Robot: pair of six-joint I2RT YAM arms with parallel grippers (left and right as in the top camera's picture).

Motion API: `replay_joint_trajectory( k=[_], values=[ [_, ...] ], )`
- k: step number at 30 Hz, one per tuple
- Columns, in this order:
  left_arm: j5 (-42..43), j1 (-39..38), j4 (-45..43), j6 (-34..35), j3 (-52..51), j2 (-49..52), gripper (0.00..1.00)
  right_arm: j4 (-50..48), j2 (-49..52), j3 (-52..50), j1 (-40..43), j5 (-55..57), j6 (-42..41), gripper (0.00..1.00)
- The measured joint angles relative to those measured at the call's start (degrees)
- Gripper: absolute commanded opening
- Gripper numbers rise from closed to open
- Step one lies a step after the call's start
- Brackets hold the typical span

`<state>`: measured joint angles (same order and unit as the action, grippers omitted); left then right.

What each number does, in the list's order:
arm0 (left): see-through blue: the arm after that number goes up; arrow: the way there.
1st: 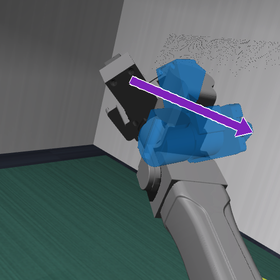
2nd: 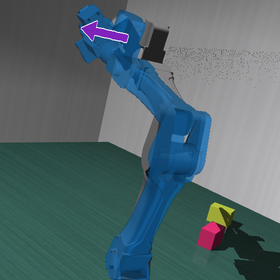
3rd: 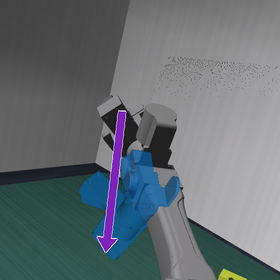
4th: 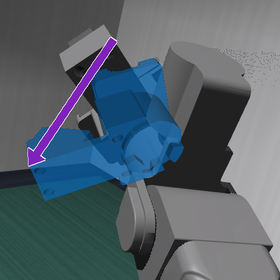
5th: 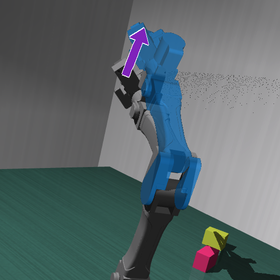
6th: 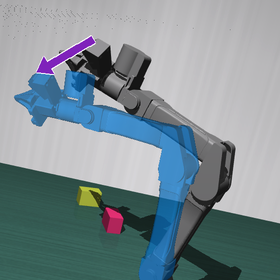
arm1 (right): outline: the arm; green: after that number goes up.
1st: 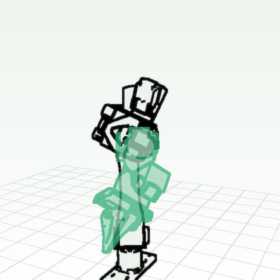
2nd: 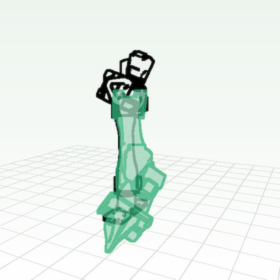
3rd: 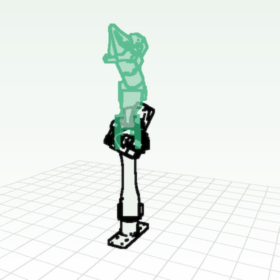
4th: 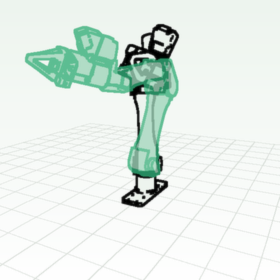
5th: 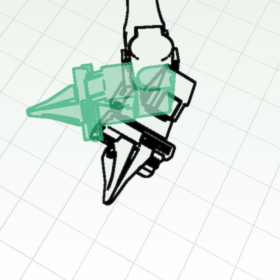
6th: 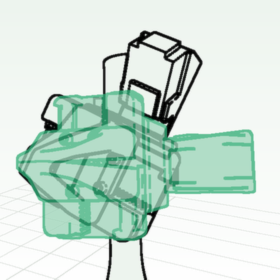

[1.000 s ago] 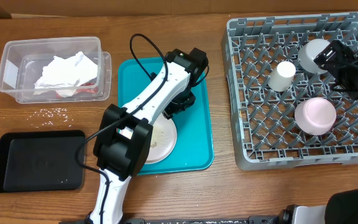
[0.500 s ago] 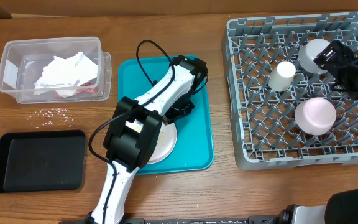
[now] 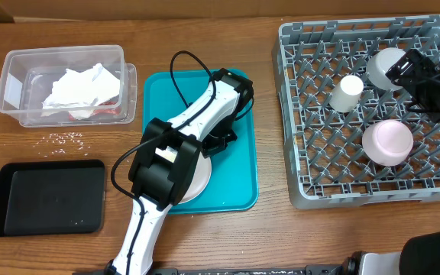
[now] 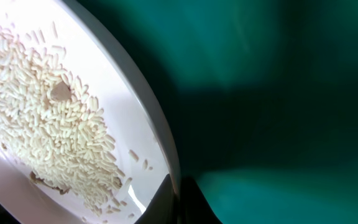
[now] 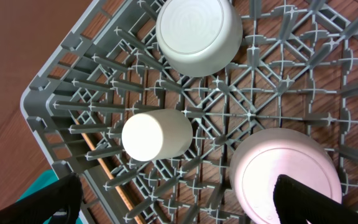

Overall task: Sort waste into correct bins and load items into the dishwasher
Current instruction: 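Reach the left gripper to the rice plate and grip its rim, then lift the plate and carry it left over the black tray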

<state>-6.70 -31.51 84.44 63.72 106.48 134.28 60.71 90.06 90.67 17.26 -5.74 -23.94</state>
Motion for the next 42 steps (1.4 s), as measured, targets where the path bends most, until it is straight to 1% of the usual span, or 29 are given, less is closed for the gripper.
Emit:
replay_joint_trajectory(
  k=[5, 9, 15, 20, 23, 25, 30, 34, 42],
  values=[
    [-0.96, 0.00, 5.18, -0.74, 2.89, 0.52, 0.04, -0.02, 0.00, 0.00, 0.00, 0.00, 0.00, 1.00],
    [-2.45, 0.00, 11.37, -0.72, 7.67, 0.76, 0.04, 0.00, 0.00, 0.00, 0.00, 0.00, 0.00, 1.00],
    [-3.41, 0.15, 11.82, -1.60, 12.52, 0.74, 0.04, 0.02, 0.00, 0.00, 0.00, 0.00, 0.00, 1.00],
    [-3.41, 3.26, 11.80, -3.52, 12.83, -1.64, 0.04, 0.00, 0.00, 0.00, 0.00, 0.00, 0.02, 1.00],
    [-3.41, 7.89, 11.82, -4.90, 12.83, -5.25, 0.04, 0.02, 0.00, 0.00, 0.00, 0.00, 0.02, 1.00],
    [-3.63, 13.62, 11.82, -6.29, 12.94, -9.57, 0.04, -0.02, 0.00, 0.00, 0.00, 0.00, 0.00, 1.00],
    [-3.63, 24.57, 11.91, -9.57, 13.07, -15.74, 0.04, 0.00, 0.00, 0.00, 0.00, 0.00, 0.04, 1.00],
    [-2.12, 33.55, 12.07, -12.13, 13.27, -18.10, 0.04, 0.00, 0.00, 0.00, 0.00, -0.02, 0.00, 1.00],
    [4.59, 46.51, 12.02, -17.29, 13.25, -18.23, 0.04, -0.02, 0.00, 0.00, 0.00, 0.00, 0.00, 1.00]
  ],
)
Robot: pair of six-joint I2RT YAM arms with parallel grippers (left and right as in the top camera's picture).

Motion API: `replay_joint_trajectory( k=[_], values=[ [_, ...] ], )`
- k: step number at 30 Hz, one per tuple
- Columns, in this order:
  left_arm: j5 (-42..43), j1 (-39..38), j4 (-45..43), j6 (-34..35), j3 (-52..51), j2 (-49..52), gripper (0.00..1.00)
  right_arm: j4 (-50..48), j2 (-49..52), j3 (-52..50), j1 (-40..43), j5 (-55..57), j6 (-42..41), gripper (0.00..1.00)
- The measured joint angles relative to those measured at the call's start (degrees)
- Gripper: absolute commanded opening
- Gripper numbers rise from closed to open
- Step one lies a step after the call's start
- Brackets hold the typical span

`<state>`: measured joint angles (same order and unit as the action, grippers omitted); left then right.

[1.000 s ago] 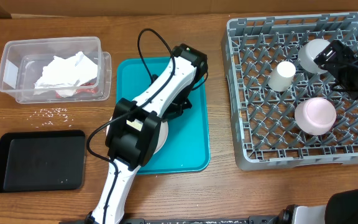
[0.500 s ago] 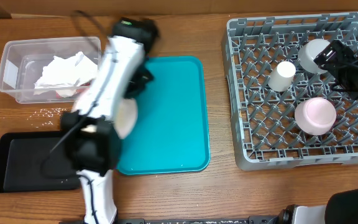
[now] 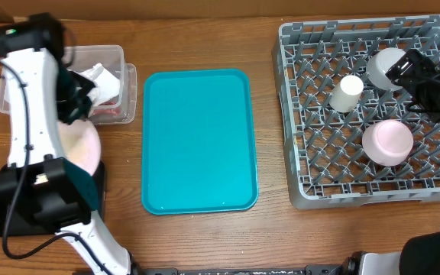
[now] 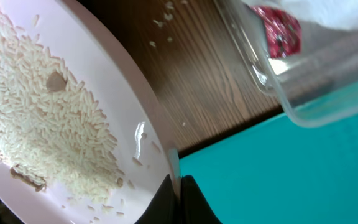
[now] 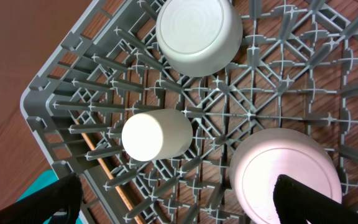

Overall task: Sort waste into correct bins and load items into the dishwasher
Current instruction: 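Lift the plate and carry it left over the black tray, then tilt the plate with the left gripper to dump rice onto black tray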

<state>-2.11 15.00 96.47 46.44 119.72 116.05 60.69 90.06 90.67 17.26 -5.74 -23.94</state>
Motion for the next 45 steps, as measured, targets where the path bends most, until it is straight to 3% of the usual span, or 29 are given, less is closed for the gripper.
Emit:
replay_joint_trajectory(
  k=[16, 28, 45],
  values=[
    [10.60, 14.27, -4.24, -8.28, -1.14, 0.00, 0.04, 0.00, 0.00, 0.00, 0.00, 0.00, -0.02, 1.00],
    [22.58, 21.51, -12.31, -17.31, -14.19, 0.00, 0.04, 0.00, 0.00, 0.00, 0.00, 0.00, 0.00, 1.00],
    [39.89, 30.97, -7.67, -30.23, -15.72, 0.00, 0.04, -0.02, 0.00, 0.00, 0.00, 0.02, 0.00, 1.00]
  ],
)
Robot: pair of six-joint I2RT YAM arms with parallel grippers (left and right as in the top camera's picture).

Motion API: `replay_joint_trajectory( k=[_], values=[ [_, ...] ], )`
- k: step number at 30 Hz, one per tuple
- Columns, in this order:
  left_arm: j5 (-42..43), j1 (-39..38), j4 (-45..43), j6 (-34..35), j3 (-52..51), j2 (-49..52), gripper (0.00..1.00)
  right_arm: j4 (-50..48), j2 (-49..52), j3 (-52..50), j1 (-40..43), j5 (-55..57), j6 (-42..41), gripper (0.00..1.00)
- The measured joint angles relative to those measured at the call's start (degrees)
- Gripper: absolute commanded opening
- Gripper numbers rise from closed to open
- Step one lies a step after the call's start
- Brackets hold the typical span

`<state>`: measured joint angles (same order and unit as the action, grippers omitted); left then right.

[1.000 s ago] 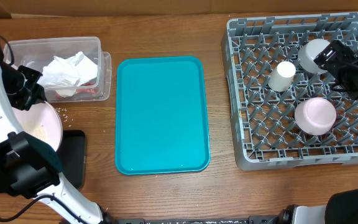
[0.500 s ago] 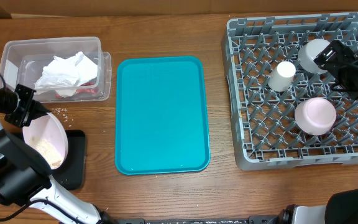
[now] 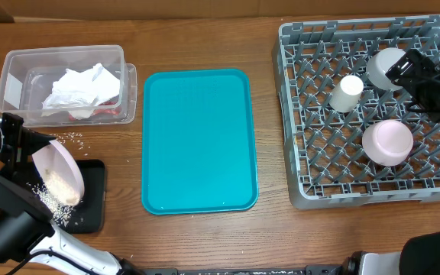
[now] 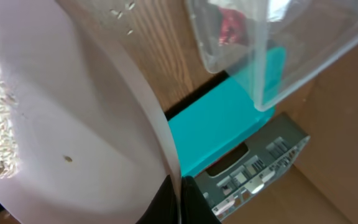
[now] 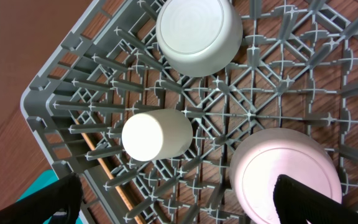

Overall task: Sort waste into correct bins and load items into the dishwasher
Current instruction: 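Tilt the plate with the left gripper to dump rice onto black tray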

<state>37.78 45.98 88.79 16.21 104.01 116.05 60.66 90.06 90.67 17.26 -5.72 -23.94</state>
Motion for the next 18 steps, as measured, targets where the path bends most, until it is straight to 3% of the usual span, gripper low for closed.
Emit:
replay_joint_trajectory(
  k=[18],
  values=[
    [6.64, 4.81, 5.97, -7.43, -0.17, 0.00, 0.04, 0.04, 0.00, 0.00, 0.00, -0.02, 0.04, 1.00]
  ],
)
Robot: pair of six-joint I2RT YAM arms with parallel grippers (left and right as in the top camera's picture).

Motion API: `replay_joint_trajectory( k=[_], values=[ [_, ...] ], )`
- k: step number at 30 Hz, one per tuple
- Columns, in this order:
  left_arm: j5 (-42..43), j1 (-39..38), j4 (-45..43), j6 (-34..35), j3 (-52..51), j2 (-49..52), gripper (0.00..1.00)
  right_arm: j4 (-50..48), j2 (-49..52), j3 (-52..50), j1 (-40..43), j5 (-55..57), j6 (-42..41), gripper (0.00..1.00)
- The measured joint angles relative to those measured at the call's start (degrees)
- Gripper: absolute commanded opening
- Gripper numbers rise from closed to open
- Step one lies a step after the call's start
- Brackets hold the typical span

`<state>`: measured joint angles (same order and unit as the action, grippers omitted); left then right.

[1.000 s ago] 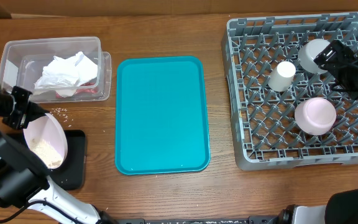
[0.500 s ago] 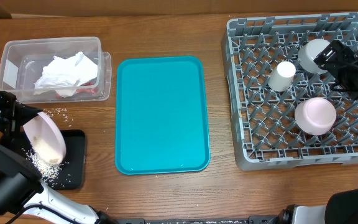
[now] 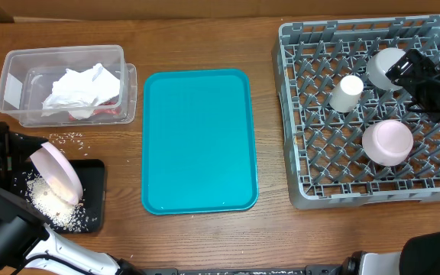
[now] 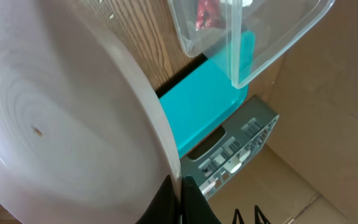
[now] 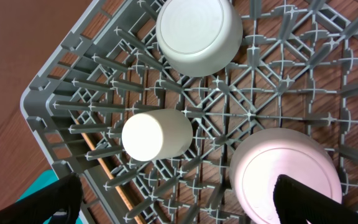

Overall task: Sort waste into correct bins and load items into the dishwasher
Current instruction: 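Tilt the plate with the left gripper to dump rice onto black tray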

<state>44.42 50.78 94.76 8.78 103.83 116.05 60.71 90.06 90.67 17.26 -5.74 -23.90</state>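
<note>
My left gripper (image 4: 180,193) is shut on the rim of a pink plate (image 3: 58,171), (image 4: 61,118), held steeply tilted over the black tray (image 3: 90,174). White rice (image 3: 52,205) lies heaped on that tray under the plate. The plate's face in the left wrist view is bare of rice. My right gripper (image 5: 176,196) stands open above the grey dish rack (image 3: 304,46), (image 5: 55,106), over an upturned pink bowl (image 3: 387,142), (image 5: 288,177), a white cup (image 3: 349,92), (image 5: 154,135) and a white bowl (image 3: 385,67), (image 5: 197,36).
A clear bin (image 3: 14,65) with crumpled paper (image 3: 81,90) and red waste sits at the back left. A teal tray (image 3: 198,137) lies bare in the middle. Loose rice grains (image 3: 69,137) are scattered on the wood between bin and black tray.
The plate is tilted further over the black tray. The rice that clung to its face is gone from it, and the heap on the tray has grown. The right arm is unchanged.
My left gripper held the rim of the rice-laden plate on the teal tray. Then it held the plate near the clear bin at the left. Then the plate was tipped over the black tray with rice falling, and now its face is bare.
</note>
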Motion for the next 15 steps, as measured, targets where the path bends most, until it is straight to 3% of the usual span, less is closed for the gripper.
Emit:
replay_joint_trajectory(
  k=[15],
  values=[
    [2.54, 3.37, 1.66, -1.95, 0.00, 0.00, 0.04, 0.00, 0.00, 0.00, 0.00, 0.00, -0.04, 1.00]
  ],
)
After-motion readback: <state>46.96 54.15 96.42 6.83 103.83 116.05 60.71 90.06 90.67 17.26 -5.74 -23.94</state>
